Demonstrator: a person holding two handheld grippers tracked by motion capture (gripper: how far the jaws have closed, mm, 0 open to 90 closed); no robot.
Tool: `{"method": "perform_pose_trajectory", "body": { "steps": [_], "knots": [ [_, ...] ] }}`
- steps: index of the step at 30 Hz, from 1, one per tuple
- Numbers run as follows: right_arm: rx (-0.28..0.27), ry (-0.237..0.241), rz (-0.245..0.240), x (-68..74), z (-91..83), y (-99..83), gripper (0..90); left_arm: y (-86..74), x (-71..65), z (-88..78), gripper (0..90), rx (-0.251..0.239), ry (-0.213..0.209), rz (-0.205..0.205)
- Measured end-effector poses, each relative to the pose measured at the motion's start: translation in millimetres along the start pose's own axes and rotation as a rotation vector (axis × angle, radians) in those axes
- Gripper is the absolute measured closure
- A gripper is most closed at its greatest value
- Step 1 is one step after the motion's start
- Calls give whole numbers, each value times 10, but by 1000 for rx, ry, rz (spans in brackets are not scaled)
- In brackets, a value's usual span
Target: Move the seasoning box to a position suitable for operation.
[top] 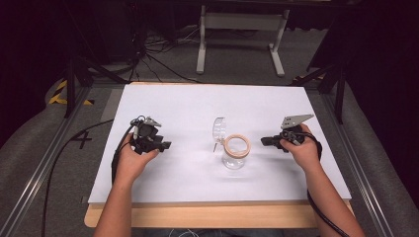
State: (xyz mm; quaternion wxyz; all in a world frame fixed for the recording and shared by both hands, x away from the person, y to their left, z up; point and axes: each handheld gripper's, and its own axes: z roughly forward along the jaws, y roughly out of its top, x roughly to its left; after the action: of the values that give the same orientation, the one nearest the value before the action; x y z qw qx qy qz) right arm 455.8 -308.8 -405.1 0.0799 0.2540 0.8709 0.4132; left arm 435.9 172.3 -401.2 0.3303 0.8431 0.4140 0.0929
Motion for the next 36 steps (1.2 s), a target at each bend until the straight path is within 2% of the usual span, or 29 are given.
{"method": "perform_pose_trajectory", "body": {
  "steps": [4,7,10,12,17,20,21,23,31,36],
  "knots": [
    [-6,10,-10,19,-14,24,900,-6,3,-87,571,-22,5,-6],
    [-9,21,-11,36,-27,40,900,-6,-6,-143,571,-34,4,-31],
    [-14,21,-2,37,-21,48,900,2,-33,-167,576,-29,22,-24],
    [-15,27,6,49,2,55,900,6,-48,-183,577,-30,3,-24],
    [-38,64,2,118,138,80,900,25,-104,-227,576,-39,-27,-14],
    [-20,73,1,132,242,62,900,30,-123,-226,575,-35,-28,-9],
    [-17,74,-4,138,271,58,900,35,-118,-222,575,-35,-24,5],
    [-7,79,-7,157,319,64,900,34,-144,-212,575,-34,-30,-12],
    [8,82,-21,188,423,96,900,28,-165,-223,572,-35,-29,1],
    [8,93,-37,218,455,139,900,8,-161,-239,571,-34,-23,-8]
  ]
}}
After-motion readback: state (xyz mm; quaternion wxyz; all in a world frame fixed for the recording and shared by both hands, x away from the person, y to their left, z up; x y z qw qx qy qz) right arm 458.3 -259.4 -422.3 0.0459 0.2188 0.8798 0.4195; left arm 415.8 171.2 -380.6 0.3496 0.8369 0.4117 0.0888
